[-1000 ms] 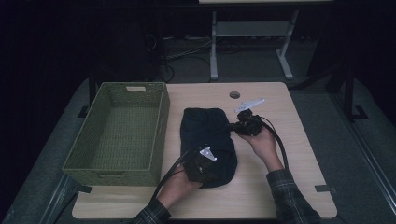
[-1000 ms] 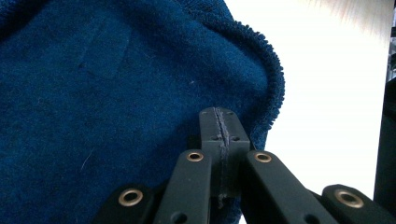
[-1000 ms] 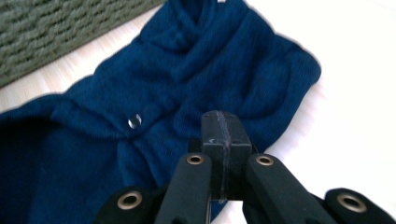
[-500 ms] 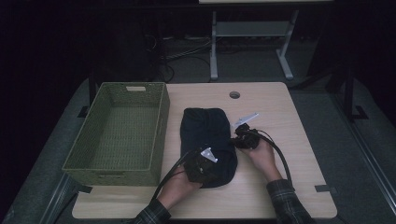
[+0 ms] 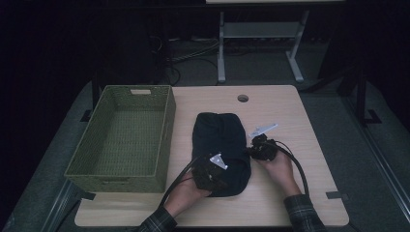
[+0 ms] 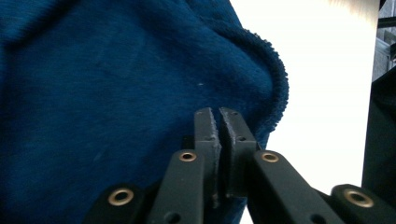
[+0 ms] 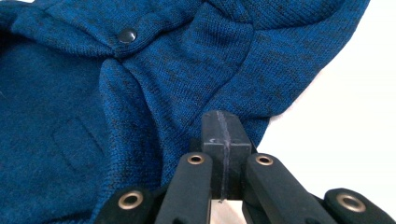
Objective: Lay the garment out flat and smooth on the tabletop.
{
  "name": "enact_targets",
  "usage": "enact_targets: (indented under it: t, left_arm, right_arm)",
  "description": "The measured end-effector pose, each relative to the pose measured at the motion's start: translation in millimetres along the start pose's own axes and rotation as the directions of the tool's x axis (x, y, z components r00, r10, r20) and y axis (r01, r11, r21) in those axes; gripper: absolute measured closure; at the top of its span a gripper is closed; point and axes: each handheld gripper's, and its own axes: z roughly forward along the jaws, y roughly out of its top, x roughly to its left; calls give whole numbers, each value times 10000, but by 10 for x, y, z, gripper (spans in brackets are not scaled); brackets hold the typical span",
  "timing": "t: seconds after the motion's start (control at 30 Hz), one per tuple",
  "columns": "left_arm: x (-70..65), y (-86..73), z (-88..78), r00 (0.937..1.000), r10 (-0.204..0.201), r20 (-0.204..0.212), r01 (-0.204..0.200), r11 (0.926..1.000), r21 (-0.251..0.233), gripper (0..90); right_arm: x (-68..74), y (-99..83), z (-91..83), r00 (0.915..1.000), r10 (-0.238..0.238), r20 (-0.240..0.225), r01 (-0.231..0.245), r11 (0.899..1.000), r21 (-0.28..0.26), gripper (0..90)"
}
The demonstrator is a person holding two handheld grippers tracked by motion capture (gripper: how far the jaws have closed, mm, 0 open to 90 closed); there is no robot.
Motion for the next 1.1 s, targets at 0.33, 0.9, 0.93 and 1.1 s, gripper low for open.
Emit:
enact_targets:
  t: [0.33, 0.9, 0.93, 1.1]
  left_arm:
    - [147, 76, -339, 9959, -411, -806, 298, 9902, -1364, 900]
    - [790, 157, -161, 9349, -1767, -3079, 1367, 9796, -1473, 900]
    - [790, 157, -161, 9349, -1767, -3079, 1367, 9796, -1473, 900]
    - [820, 114, -53, 9406, -1709, -2934, 1395, 9823, -1250, 900]
  right_arm:
    - [-57, -162, -131, 9998, 217, -52, -217, 9997, -74, 900]
    - [-120, -328, -272, 9995, 305, 65, -304, 9994, -165, 900]
    - [-120, -328, -272, 9995, 305, 65, -304, 9994, -165, 900]
    - [-79, -367, -311, 9996, 152, 250, -149, 9998, -110, 900]
